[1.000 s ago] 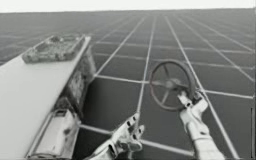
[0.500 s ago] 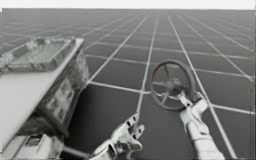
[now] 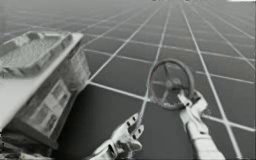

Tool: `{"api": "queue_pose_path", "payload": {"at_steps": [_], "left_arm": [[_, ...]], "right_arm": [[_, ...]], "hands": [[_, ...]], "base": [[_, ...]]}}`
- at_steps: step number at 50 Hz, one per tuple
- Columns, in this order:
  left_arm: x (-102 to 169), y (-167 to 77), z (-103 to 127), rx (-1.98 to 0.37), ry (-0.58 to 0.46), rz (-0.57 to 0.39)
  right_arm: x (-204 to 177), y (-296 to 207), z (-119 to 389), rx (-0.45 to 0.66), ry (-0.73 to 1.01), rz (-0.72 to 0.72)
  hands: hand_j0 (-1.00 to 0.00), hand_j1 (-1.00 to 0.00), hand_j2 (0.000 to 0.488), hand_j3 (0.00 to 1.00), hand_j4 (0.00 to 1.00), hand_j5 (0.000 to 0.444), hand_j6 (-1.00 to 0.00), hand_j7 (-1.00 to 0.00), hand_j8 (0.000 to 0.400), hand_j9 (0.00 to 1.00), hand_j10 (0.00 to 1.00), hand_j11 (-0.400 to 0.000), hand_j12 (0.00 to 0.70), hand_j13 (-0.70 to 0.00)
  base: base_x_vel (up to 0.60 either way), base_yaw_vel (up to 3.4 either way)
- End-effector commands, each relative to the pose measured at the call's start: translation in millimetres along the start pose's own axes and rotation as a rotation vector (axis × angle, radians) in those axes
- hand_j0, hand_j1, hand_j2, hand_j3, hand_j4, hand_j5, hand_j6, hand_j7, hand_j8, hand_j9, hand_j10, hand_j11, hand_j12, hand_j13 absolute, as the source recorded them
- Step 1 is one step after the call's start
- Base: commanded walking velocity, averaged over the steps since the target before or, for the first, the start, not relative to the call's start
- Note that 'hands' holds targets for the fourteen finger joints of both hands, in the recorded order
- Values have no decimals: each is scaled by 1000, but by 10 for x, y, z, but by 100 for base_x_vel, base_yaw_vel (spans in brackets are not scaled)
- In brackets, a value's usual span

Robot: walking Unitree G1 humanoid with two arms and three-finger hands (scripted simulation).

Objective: Pick up and drop off the object

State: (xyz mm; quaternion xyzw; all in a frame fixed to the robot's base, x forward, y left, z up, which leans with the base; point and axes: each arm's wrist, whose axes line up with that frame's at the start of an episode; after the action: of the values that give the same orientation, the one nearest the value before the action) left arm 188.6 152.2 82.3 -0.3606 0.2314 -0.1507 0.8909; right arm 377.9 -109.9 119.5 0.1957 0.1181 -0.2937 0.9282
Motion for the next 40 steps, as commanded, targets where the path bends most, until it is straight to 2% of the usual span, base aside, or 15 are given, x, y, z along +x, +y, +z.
{"api": "queue_pose_path", "payload": {"at_steps": [1, 40], "left_arm": [[-5, -56, 26, 24, -5, -3], [-5, -56, 26, 24, -5, -3]], "right_arm": [[-16, 16, 95, 43, -21, 23], [-16, 16, 95, 43, -21, 23]], "hands": [[0, 0, 0, 1000, 1000, 0, 0, 0, 0, 1000, 1000, -400, 0, -700], [0, 0, 0, 1000, 1000, 0, 0, 0, 0, 1000, 1000, -400, 0, -700]], "base": [[35, 15], [25, 12]]}}
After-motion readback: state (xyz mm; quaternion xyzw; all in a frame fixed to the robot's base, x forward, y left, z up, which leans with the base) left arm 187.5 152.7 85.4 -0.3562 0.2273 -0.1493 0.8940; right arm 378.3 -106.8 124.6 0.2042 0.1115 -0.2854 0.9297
